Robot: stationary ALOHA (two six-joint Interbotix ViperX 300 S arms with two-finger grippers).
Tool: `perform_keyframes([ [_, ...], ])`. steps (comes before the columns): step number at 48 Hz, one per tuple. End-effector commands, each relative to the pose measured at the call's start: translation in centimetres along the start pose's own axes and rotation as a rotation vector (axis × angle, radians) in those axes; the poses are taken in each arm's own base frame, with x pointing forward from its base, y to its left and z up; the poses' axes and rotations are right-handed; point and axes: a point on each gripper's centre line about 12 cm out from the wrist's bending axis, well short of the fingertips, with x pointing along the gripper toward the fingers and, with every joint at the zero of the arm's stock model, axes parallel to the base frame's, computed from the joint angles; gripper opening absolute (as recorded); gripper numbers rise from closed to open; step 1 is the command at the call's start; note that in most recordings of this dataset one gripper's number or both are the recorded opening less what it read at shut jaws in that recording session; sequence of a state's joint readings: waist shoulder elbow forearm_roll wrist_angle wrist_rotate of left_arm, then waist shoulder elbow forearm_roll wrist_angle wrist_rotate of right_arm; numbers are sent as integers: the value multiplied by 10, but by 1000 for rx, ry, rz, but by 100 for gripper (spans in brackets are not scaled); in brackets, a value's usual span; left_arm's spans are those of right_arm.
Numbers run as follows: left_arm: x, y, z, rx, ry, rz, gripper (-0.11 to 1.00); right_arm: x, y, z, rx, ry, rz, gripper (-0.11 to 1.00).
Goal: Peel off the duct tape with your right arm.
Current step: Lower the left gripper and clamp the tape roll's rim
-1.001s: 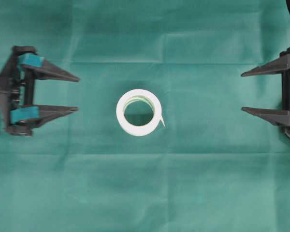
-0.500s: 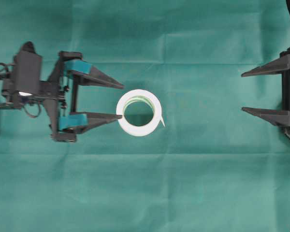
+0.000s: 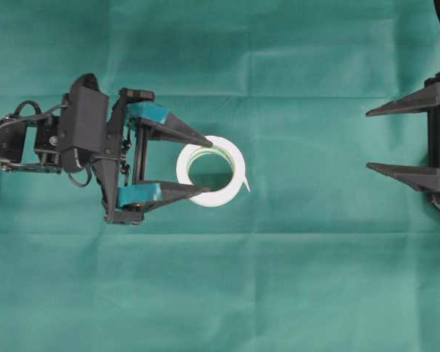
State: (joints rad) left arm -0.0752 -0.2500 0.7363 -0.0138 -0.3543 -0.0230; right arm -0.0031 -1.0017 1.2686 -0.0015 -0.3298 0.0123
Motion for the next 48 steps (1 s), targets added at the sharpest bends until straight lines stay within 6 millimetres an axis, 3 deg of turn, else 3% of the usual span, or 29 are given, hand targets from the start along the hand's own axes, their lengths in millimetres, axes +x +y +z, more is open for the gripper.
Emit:
perform_keyframes([
  [1, 4, -5, 12, -6, 37, -11, 78, 2, 0, 4, 2, -14, 2, 63],
  [25, 26, -7, -17, -8, 470, -4, 78, 2, 0, 4, 2, -9, 2, 63],
  [36, 31, -7, -25, -3, 505, -4, 78, 2, 0, 4, 2, -11, 0, 63],
  [48, 42, -4, -52, -4, 566, 3, 78, 1, 0, 5, 0, -14, 1, 63],
])
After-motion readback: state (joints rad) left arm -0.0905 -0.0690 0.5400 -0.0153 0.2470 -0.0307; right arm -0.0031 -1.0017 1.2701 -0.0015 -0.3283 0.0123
